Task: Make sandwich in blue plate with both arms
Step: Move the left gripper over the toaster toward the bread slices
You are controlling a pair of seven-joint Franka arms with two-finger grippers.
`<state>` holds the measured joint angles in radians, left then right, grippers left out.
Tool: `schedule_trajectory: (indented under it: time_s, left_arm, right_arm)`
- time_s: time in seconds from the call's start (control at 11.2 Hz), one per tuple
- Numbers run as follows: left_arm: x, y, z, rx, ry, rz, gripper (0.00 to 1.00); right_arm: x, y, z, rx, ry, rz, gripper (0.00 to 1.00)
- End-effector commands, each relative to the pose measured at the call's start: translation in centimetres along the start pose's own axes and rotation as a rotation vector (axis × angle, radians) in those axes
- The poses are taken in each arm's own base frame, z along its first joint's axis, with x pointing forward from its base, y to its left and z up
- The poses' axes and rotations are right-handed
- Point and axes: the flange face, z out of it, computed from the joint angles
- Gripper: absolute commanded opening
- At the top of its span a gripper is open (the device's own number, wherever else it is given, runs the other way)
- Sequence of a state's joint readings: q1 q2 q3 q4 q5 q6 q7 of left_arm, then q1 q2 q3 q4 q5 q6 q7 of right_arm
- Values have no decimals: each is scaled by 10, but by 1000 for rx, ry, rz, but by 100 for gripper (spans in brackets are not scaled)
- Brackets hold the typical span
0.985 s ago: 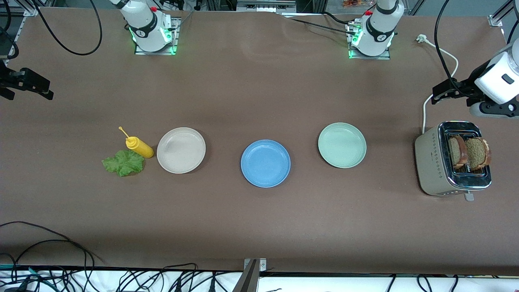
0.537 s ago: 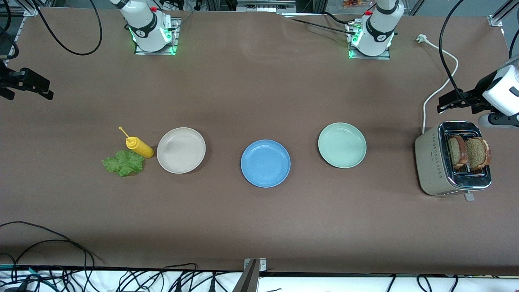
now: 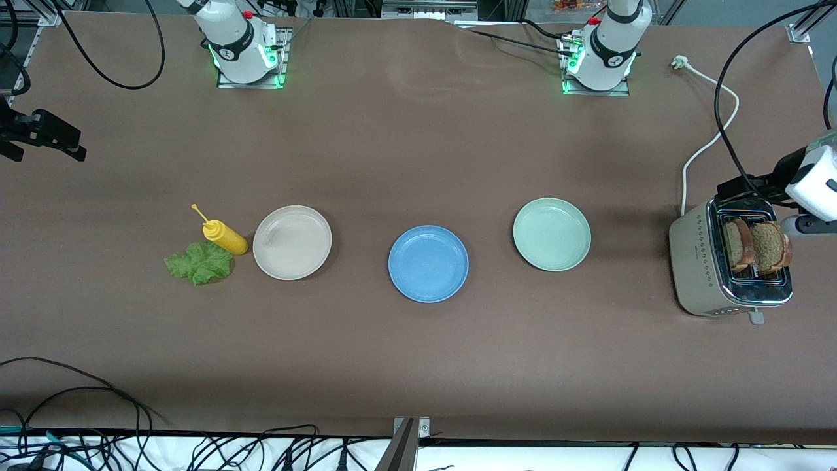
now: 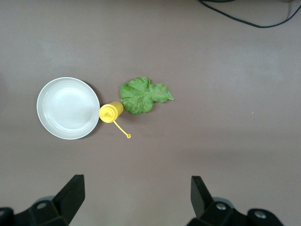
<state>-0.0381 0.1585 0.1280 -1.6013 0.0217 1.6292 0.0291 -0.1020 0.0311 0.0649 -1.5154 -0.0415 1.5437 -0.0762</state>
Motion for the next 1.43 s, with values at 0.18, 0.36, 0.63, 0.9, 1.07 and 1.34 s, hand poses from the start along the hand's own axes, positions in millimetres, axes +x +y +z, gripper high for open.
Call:
schedule_trajectory:
  time_s: [0.18, 0.36, 0.63, 0.9, 1.07, 1.34]
  left_arm:
    - [23, -28, 19, 33, 44, 79, 100]
    - [32, -40, 36, 32, 39, 89, 100]
    - [40, -50, 55, 35, 36, 98, 100]
    - [47, -62, 77, 28, 11, 144, 100]
    - [54, -72, 94, 24, 6, 144, 100]
    - [57, -74, 102, 27, 3, 144, 100]
  right_arm:
    - [-1, -1, -8, -11, 11, -1, 100]
    - [-1, 0, -8, -11, 10, 1, 100]
    - [-1, -1, -8, -11, 10, -1, 100]
    - [-1, -1, -8, -11, 10, -1, 100]
    - [-1, -1, -8, -10, 10, -1, 100]
    - [-1, -1, -8, -10, 10, 0, 100]
